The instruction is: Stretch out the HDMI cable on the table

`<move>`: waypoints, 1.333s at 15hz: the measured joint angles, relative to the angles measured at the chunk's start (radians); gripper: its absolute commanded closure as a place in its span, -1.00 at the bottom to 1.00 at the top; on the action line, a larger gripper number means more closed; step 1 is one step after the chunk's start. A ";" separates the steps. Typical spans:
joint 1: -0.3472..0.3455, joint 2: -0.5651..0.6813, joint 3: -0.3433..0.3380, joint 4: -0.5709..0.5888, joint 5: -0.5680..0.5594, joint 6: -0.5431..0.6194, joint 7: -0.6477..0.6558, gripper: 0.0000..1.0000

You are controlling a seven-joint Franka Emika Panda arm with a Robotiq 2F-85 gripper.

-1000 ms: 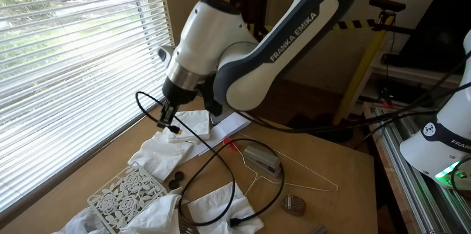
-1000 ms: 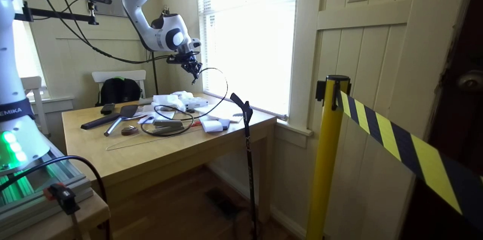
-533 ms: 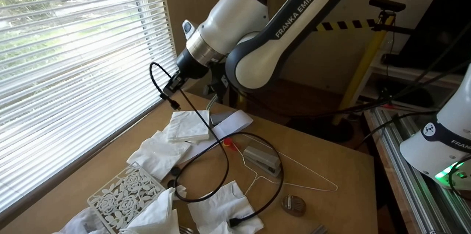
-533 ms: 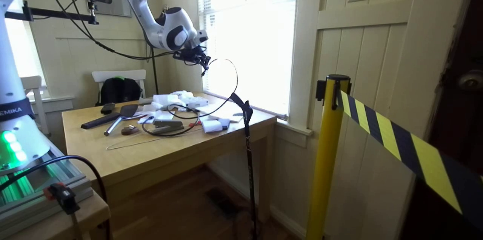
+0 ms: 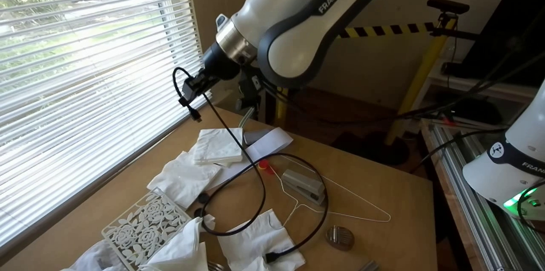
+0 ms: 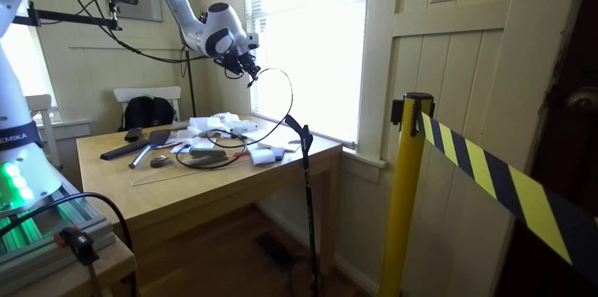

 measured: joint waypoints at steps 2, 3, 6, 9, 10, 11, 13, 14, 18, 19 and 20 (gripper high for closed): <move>-0.130 0.004 0.109 -0.003 0.020 0.000 0.014 0.96; -0.192 0.010 0.155 -0.005 0.031 0.000 0.020 0.96; -0.353 0.042 0.257 -0.016 0.057 0.002 0.048 0.96; -0.482 0.088 0.337 -0.039 0.082 0.012 0.083 0.96; -0.516 0.104 0.362 -0.045 0.090 0.020 0.097 0.96; -0.545 0.120 0.386 -0.051 0.097 0.031 0.113 0.96; -0.593 0.152 0.437 -0.061 0.109 0.065 0.152 0.96; -0.612 0.167 0.459 -0.065 0.111 0.088 0.175 0.96; -0.644 0.213 0.502 -0.092 0.110 0.256 0.280 0.96; -0.647 0.226 0.512 -0.097 0.098 0.295 0.298 0.96; -0.649 0.238 0.519 -0.100 0.077 0.321 0.312 0.96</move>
